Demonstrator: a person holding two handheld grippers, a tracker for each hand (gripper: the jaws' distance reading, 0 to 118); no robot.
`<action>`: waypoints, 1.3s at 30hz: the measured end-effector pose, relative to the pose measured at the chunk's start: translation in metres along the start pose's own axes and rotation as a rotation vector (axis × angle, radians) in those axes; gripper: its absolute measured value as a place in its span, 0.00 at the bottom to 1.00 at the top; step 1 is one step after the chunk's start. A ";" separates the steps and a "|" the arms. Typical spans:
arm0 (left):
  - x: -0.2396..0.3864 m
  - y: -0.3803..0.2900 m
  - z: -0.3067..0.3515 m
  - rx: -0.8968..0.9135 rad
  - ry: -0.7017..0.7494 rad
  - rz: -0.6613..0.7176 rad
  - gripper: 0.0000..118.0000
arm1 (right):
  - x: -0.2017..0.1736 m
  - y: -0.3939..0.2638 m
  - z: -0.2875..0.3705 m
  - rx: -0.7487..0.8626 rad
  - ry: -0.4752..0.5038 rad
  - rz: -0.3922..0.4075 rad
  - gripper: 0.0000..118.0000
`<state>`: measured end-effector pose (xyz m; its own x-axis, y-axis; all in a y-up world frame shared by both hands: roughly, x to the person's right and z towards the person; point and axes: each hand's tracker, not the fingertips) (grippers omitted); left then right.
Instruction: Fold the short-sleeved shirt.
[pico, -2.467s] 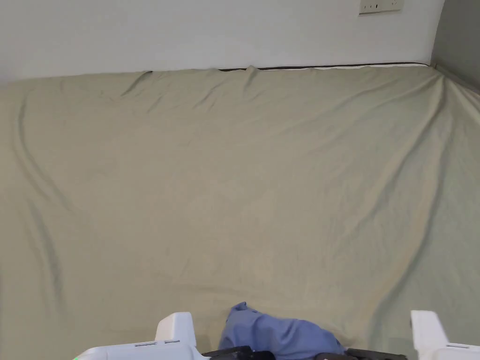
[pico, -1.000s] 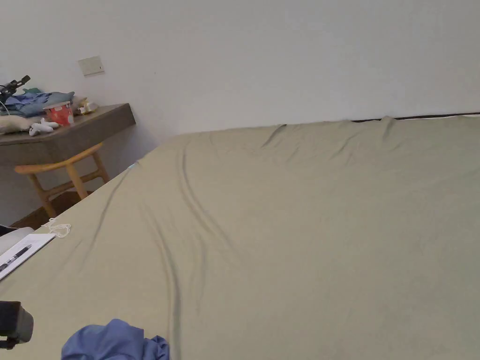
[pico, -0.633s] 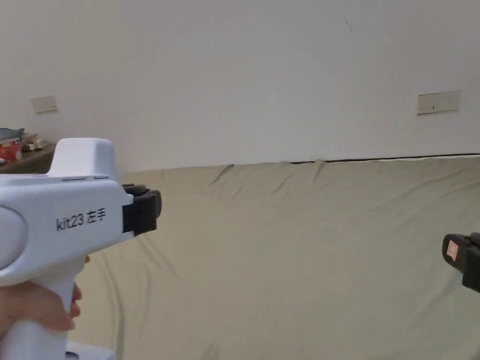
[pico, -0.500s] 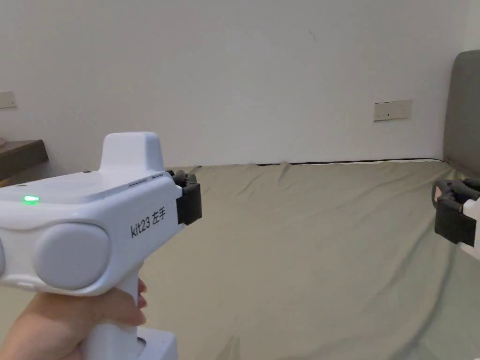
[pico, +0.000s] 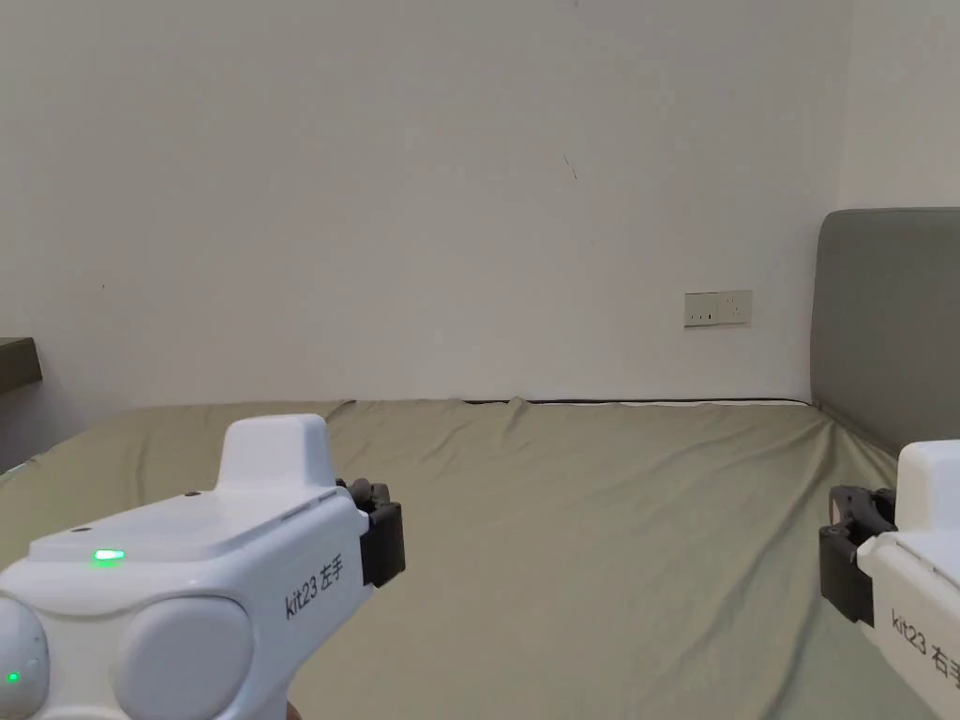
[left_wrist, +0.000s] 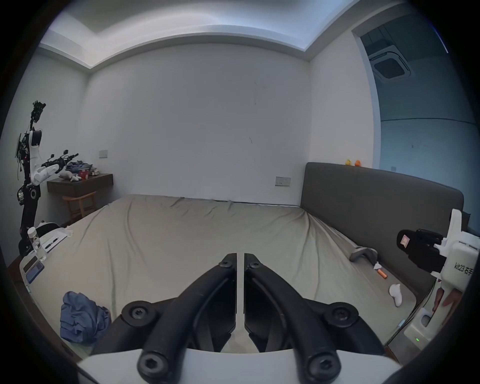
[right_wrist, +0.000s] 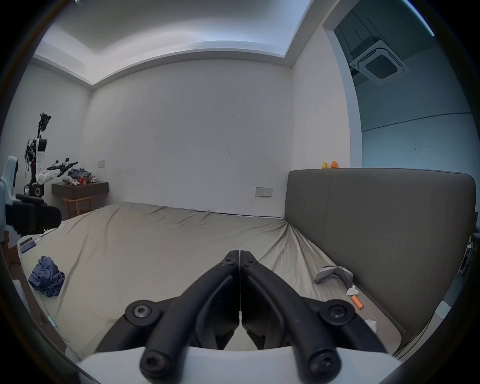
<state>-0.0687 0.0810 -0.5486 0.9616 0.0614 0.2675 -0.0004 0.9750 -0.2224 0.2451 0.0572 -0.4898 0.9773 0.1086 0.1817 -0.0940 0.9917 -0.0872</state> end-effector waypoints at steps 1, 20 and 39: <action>0.000 0.001 0.003 0.006 0.008 -0.006 0.02 | -0.001 0.000 -0.001 -0.003 0.008 -0.007 0.00; -0.003 -0.003 0.010 -0.013 0.120 0.033 0.99 | -0.001 0.010 -0.006 -0.022 0.072 -0.084 1.00; 0.024 -0.007 0.034 0.034 0.109 -0.027 1.00 | 0.002 0.017 0.019 0.025 -0.035 -0.175 1.00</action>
<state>-0.0553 0.0832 -0.5088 0.9855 0.0135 0.1693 0.0182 0.9828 -0.1839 0.2419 0.0757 -0.4718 0.9721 -0.0635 0.2257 0.0715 0.9971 -0.0273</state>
